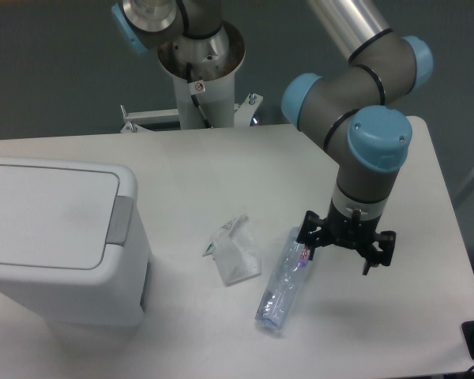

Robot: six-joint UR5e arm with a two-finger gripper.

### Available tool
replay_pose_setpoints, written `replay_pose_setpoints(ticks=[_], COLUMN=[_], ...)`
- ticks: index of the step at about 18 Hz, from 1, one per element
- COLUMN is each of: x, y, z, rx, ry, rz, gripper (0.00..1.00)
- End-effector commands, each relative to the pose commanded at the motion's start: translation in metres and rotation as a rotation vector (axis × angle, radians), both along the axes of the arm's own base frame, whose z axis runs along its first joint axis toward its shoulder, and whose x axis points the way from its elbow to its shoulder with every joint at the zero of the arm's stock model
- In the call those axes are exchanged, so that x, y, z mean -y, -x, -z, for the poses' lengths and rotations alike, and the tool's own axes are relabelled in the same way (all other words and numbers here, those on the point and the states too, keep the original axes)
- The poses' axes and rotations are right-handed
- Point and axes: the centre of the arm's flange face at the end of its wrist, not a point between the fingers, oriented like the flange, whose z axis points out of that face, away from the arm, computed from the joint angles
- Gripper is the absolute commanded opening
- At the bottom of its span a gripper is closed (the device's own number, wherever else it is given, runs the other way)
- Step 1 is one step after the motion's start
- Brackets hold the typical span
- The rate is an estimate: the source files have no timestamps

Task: Open the trash can
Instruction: 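Move the gripper from its start pose toward the white trash can lid, then lower the gripper onto the lid edge beside the trash can's grey hinge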

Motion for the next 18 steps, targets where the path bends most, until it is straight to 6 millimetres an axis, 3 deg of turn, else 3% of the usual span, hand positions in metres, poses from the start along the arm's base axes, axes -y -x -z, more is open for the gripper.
replay_pose_setpoints(ticks=[5,6,8,15,18], x=[-0.028,-0.036,-0.035,-0.058,-0.059], y=[-0.048,-0.067,-0.076,-0.136,-0.156], z=[-0.034,-0.046,-0.054,-0.094,-0.107], rx=[0.069,0.093,0.122,0.224,0.221], ry=[-0.072,-0.09,-0.085,-0.154,-0.168], rz=[-0.071,-0.081,-0.093,-0.074,-0.055], gripper=[1.0,1.0,1.0,1.0,1.0])
